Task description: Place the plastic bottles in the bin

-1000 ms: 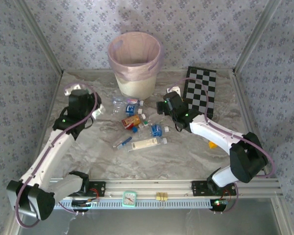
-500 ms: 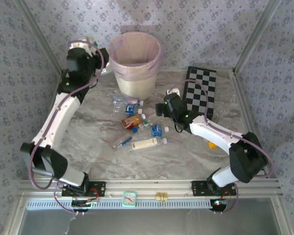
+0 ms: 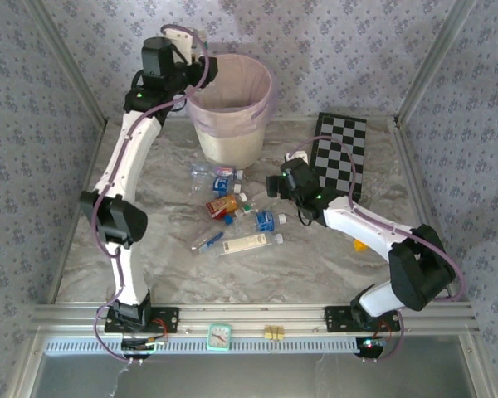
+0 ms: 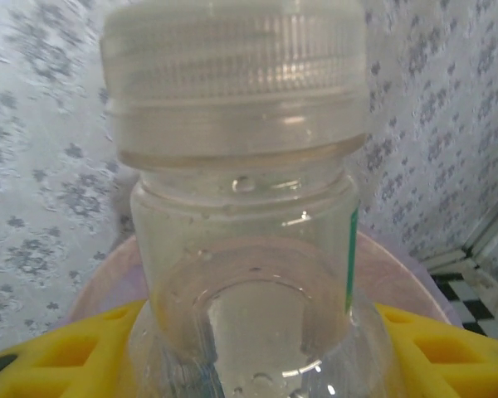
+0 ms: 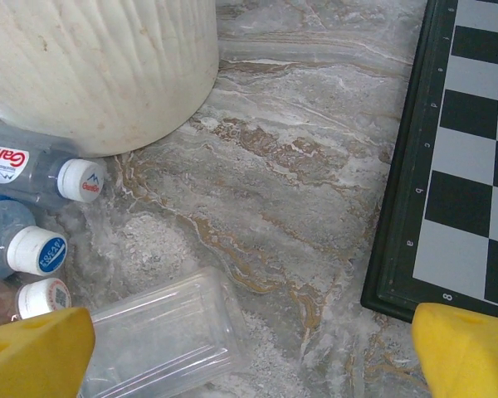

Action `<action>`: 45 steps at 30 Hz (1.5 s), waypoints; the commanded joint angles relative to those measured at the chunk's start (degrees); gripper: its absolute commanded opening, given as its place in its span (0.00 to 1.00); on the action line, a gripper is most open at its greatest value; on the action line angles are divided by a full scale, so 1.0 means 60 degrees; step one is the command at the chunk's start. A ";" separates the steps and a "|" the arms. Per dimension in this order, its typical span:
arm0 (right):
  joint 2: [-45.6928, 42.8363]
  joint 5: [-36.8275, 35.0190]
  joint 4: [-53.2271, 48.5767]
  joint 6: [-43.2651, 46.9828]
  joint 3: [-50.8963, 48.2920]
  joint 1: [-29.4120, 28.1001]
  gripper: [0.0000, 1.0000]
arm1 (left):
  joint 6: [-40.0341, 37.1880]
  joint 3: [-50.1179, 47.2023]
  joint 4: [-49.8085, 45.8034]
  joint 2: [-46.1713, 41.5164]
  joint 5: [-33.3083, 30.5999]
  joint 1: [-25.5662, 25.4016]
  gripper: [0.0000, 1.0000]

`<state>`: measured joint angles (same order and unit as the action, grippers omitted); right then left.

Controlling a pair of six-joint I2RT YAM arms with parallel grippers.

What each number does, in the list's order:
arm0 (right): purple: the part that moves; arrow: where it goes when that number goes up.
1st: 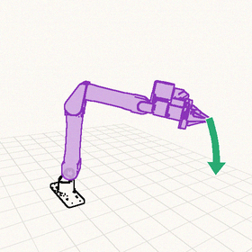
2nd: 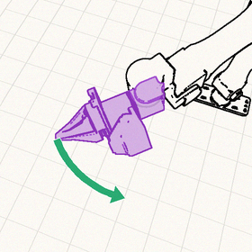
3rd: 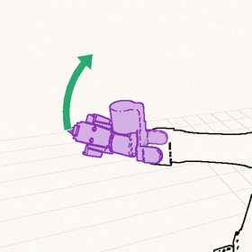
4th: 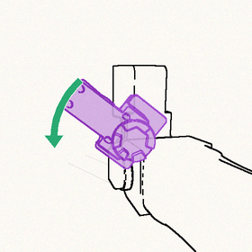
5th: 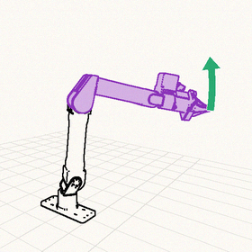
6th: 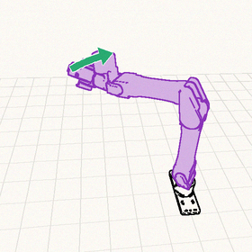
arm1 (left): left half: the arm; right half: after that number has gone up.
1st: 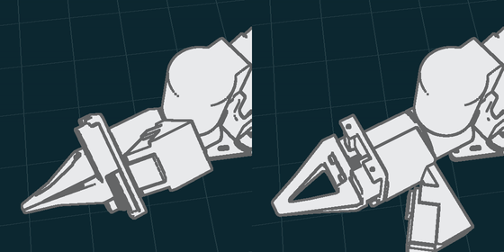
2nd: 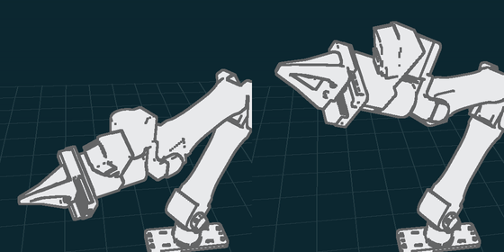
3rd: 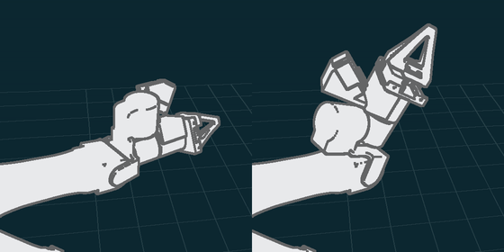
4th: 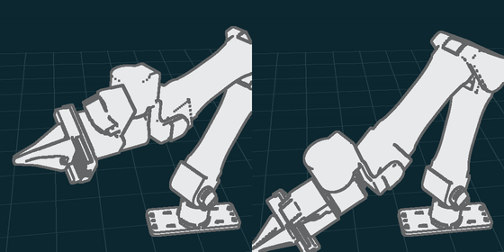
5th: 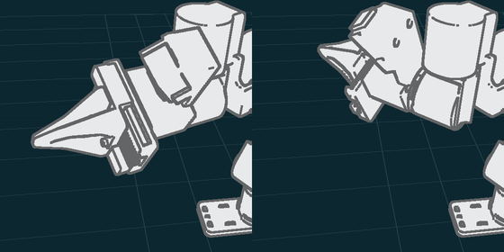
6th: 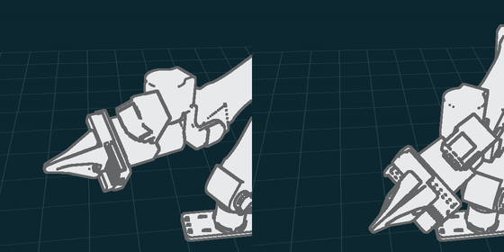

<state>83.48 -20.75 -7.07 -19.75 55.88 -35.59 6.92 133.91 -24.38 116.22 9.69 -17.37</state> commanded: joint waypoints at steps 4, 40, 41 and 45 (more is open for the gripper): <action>-0.0564 0.0017 -0.0094 -0.0208 -0.0296 0.0062 1.00 | -0.0947 0.2709 -0.2281 0.1774 0.0204 -0.0398 0.54; -0.0671 0.0426 0.0231 -0.0704 -0.0634 0.0126 1.00 | -0.0578 -0.3219 0.1012 -0.2549 -0.0139 -0.1376 0.94; -0.0638 0.0448 0.0262 -0.0736 -0.0639 0.0119 1.00 | -0.0440 -0.4233 0.1657 -0.3102 -0.0179 -0.1383 0.94; -0.0507 0.0612 0.0450 -0.0908 -0.0630 0.0170 1.00 | 0.0197 -0.7380 0.3247 -0.4949 -0.0644 -0.1383 0.95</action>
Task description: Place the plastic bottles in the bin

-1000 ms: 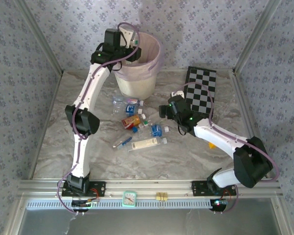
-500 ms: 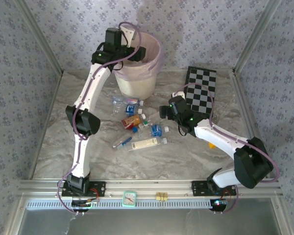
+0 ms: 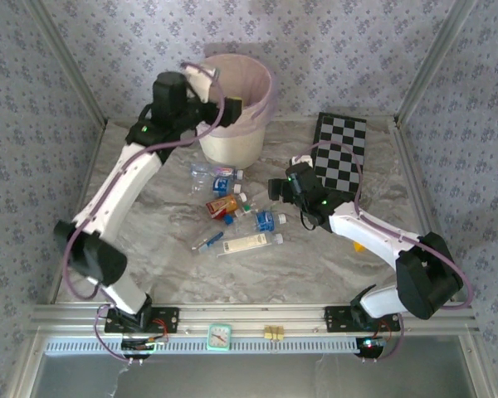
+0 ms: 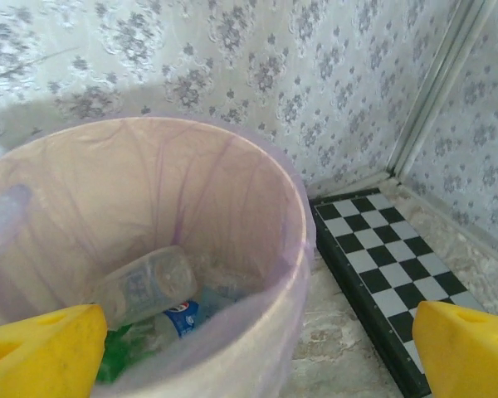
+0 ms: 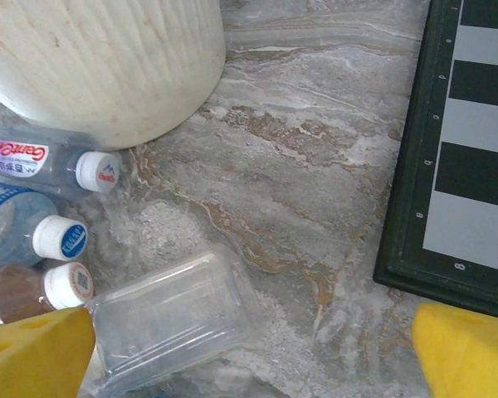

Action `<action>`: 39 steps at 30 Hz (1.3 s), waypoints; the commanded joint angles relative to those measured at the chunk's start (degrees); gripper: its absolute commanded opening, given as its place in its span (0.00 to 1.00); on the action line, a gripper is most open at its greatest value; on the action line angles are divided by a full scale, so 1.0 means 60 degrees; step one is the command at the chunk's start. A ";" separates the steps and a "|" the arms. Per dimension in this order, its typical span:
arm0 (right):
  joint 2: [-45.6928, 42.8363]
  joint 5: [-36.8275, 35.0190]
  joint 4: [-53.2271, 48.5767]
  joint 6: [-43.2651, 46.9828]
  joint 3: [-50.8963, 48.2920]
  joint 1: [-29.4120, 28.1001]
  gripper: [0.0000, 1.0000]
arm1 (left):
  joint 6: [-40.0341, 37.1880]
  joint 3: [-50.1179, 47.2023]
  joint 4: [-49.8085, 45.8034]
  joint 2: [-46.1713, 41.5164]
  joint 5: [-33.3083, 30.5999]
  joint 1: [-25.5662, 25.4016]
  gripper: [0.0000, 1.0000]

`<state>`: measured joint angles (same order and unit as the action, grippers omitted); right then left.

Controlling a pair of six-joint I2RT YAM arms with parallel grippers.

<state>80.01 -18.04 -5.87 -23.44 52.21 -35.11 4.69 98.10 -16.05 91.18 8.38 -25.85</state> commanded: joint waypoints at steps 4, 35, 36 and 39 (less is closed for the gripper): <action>0.0252 0.0336 0.0519 -0.0502 -0.0002 0.0111 1.00 | 0.1503 -0.4115 0.2795 -0.2338 -0.0952 0.0030 0.96; 0.1313 0.1147 0.0905 -0.2424 0.0242 0.0465 1.00 | 0.3785 -1.0284 -0.0247 -0.4176 -0.0825 -0.0511 0.96; 0.1351 0.1161 0.0918 -0.2437 0.0242 0.0475 1.00 | 0.3789 -1.0314 -0.0257 -0.4108 -0.0825 -0.0627 0.96; 0.1400 0.1176 0.0925 -0.2463 0.0236 0.0474 1.00 | 0.3766 -1.0309 -0.0320 -0.3822 -0.0855 -0.0947 0.96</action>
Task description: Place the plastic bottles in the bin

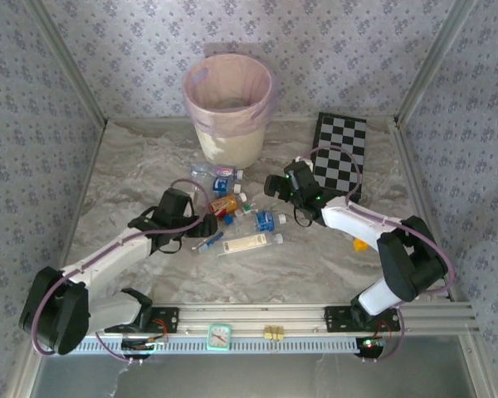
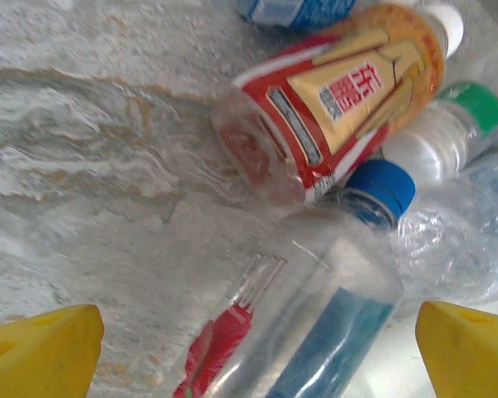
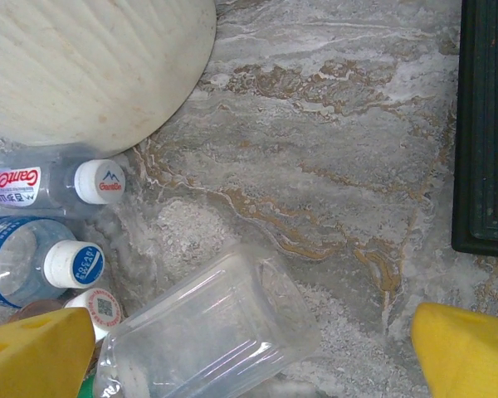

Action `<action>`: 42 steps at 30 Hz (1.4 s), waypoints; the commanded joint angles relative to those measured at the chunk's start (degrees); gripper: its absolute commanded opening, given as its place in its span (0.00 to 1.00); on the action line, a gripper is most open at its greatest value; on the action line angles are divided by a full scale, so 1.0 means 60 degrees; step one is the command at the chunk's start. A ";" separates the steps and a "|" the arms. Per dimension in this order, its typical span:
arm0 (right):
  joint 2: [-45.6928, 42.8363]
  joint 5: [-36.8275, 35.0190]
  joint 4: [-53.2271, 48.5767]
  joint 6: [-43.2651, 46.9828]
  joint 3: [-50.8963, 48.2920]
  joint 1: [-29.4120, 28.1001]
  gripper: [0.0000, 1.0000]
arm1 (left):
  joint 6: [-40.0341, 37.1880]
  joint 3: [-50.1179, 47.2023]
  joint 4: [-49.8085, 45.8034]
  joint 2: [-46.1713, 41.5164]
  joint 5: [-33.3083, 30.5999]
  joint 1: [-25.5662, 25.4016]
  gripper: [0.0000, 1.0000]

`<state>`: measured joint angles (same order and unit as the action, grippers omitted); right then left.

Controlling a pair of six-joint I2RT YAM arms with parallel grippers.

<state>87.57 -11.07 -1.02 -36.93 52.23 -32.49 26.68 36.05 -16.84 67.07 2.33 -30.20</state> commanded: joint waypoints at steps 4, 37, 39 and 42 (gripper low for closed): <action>0.0156 -0.0008 0.0110 -0.0203 0.0198 0.0045 1.00 | -0.0098 0.0291 -0.0395 0.0712 -0.0116 -0.0638 0.94; -0.0151 -0.0103 0.0223 -0.0261 -0.0267 0.0233 1.00 | -0.0042 0.1102 -0.1287 0.2447 -0.1931 -0.1817 0.51; -0.0165 -0.0081 0.0252 -0.0276 -0.0292 0.0230 1.00 | 0.0070 0.0995 -0.1273 0.2153 -0.1933 -0.1815 0.49; -0.0181 -0.0044 0.0332 -0.0304 -0.0328 0.0235 1.00 | 0.0208 0.0833 -0.1256 0.1581 -0.1884 -0.1812 0.49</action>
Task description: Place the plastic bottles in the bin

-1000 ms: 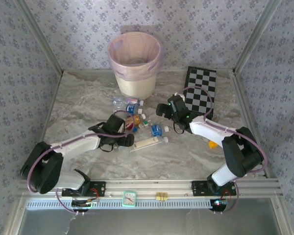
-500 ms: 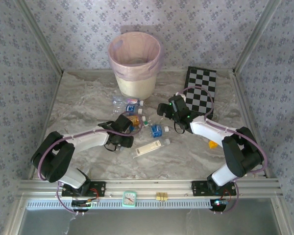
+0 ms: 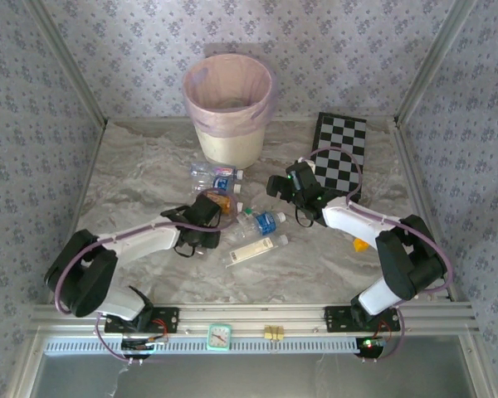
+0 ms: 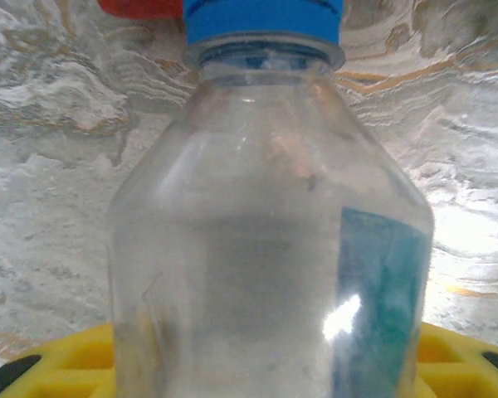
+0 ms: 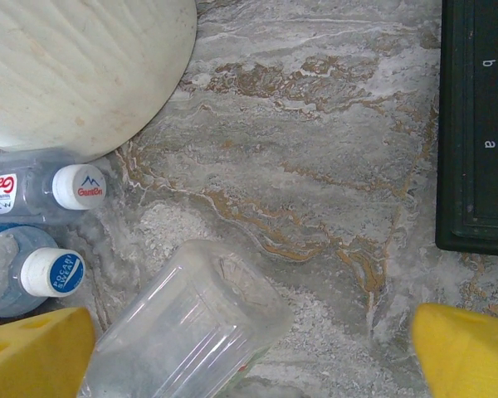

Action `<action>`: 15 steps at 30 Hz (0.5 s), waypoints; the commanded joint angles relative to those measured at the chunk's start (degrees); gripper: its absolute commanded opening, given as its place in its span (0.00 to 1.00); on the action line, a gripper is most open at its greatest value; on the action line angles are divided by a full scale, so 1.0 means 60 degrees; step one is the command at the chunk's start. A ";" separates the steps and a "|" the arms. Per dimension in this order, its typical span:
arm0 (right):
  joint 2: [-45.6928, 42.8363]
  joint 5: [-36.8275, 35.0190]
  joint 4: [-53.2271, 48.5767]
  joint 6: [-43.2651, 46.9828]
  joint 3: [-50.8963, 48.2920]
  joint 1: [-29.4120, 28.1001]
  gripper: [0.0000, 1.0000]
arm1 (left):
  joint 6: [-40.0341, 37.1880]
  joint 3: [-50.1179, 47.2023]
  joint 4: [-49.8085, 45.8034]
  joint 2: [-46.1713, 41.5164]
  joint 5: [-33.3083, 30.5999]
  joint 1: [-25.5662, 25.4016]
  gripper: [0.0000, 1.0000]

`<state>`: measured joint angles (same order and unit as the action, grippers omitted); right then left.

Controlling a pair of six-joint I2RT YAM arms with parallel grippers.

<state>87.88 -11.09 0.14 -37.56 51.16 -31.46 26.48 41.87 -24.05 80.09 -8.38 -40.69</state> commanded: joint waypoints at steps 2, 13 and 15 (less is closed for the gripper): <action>-0.0238 -0.0012 0.0202 -0.0214 -0.0191 0.0060 1.00 | 0.0324 -0.0172 -0.0051 -0.1104 -0.0087 -0.0063 0.48; -0.0389 0.0114 0.0644 -0.0243 -0.0526 0.0132 1.00 | 0.0700 0.0204 0.1021 -0.4026 -0.1394 0.0346 0.45; -0.0392 0.0213 0.0758 -0.0244 -0.0593 0.0154 1.00 | 0.0623 0.0356 0.1695 -0.4157 -0.1427 0.0646 0.44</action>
<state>87.02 -10.63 3.03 -38.17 48.47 -30.96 29.71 41.28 -20.38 56.51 -14.17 -38.65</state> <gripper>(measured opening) 0.998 0.465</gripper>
